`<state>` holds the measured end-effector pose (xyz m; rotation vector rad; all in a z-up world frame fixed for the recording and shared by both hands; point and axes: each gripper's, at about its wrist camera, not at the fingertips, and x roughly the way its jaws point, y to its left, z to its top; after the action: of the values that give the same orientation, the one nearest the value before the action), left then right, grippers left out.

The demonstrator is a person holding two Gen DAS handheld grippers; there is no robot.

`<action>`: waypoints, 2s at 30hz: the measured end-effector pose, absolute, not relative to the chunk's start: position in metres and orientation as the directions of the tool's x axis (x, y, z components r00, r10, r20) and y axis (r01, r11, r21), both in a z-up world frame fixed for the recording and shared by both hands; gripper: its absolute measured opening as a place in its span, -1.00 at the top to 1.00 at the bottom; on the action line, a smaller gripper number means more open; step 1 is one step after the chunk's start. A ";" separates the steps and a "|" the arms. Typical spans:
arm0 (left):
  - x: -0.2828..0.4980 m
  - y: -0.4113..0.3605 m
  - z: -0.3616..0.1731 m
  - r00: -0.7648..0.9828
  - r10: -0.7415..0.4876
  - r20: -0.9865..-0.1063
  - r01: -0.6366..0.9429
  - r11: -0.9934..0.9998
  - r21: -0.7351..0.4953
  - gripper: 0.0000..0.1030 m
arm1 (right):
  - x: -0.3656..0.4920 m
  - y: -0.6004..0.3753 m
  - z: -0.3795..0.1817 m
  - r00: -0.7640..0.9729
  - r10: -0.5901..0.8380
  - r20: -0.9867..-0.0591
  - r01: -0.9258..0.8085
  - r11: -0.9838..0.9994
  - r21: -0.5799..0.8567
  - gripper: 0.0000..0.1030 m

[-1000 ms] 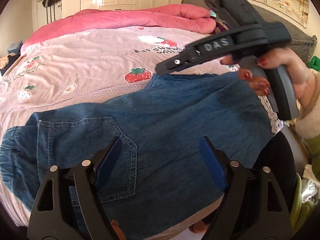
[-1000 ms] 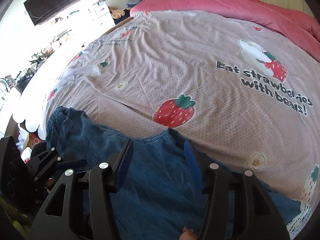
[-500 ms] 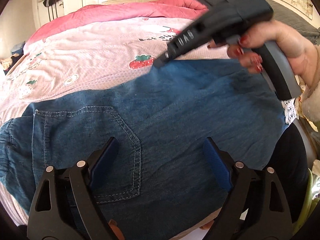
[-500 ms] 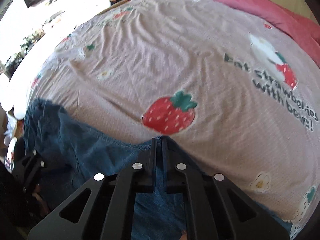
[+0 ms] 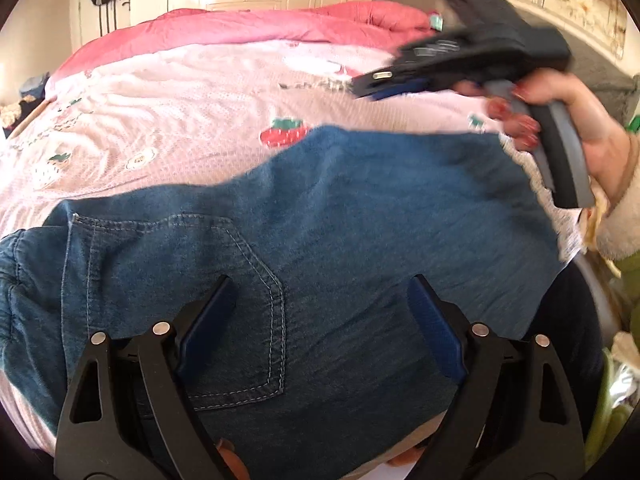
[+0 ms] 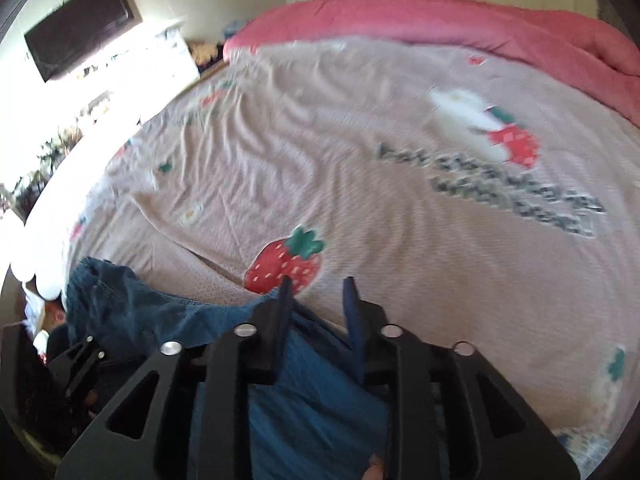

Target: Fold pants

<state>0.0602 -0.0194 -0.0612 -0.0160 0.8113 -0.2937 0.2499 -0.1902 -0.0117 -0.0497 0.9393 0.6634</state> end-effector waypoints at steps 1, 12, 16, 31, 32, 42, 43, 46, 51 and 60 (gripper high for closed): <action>0.060 -0.018 -0.057 0.660 -0.273 -0.700 0.255 0.958 -0.133 -0.57 | 0.246 -0.208 -0.004 0.432 0.503 -0.749 -0.528 0.814 0.242 0.21; 0.060 -0.042 -0.020 0.719 -0.278 -0.637 0.278 0.955 -0.103 -0.57 | 0.192 -0.334 -0.001 0.536 0.420 -0.733 -0.382 0.894 0.233 0.09; 0.080 -0.068 -0.022 0.674 -0.309 -0.671 0.321 0.941 -0.111 -0.57 | 0.186 -0.317 -0.009 0.546 0.347 -0.763 -0.406 0.906 0.121 0.10; 0.122 -0.117 -0.064 0.582 -0.264 -0.769 0.337 0.939 -0.067 -0.57 | 0.219 -0.266 -0.042 0.445 0.261 -0.856 -0.611 0.788 -0.077 0.34; 0.122 -0.118 -0.067 0.580 -0.259 -0.773 0.338 0.939 -0.061 -0.57 | 0.219 -0.261 -0.047 0.439 0.241 -0.866 -0.617 0.781 -0.095 0.63; 0.126 -0.116 -0.072 0.564 -0.261 -0.783 0.338 0.938 -0.069 -0.57 | 0.235 -0.272 -0.064 0.474 0.194 -0.859 -0.510 0.856 -0.088 0.98; 0.127 -0.116 -0.072 0.564 -0.263 -0.783 0.338 0.938 -0.071 -0.57 | 0.238 -0.272 -0.066 0.474 0.198 -0.858 -0.506 0.858 -0.082 0.98; 0.126 -0.114 -0.073 0.567 -0.266 -0.779 0.340 0.938 -0.073 -0.59 | 0.236 -0.282 -0.061 0.490 0.236 -0.839 -0.472 0.881 -0.028 0.95; 0.124 -0.114 -0.072 0.572 -0.263 -0.777 0.338 0.939 -0.069 -0.60 | 0.208 -0.314 -0.031 0.565 0.285 -0.774 -0.403 0.914 0.042 0.62; 0.110 -0.114 -0.050 0.582 -0.274 -0.766 0.333 0.939 -0.084 -0.60 | 0.143 -0.327 -0.026 0.553 0.369 -0.747 -0.418 0.898 0.134 0.07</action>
<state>0.1101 -0.1141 -0.0502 0.0711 0.8816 -0.3548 0.1434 -0.3268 -0.0264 -0.0618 0.8681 0.4655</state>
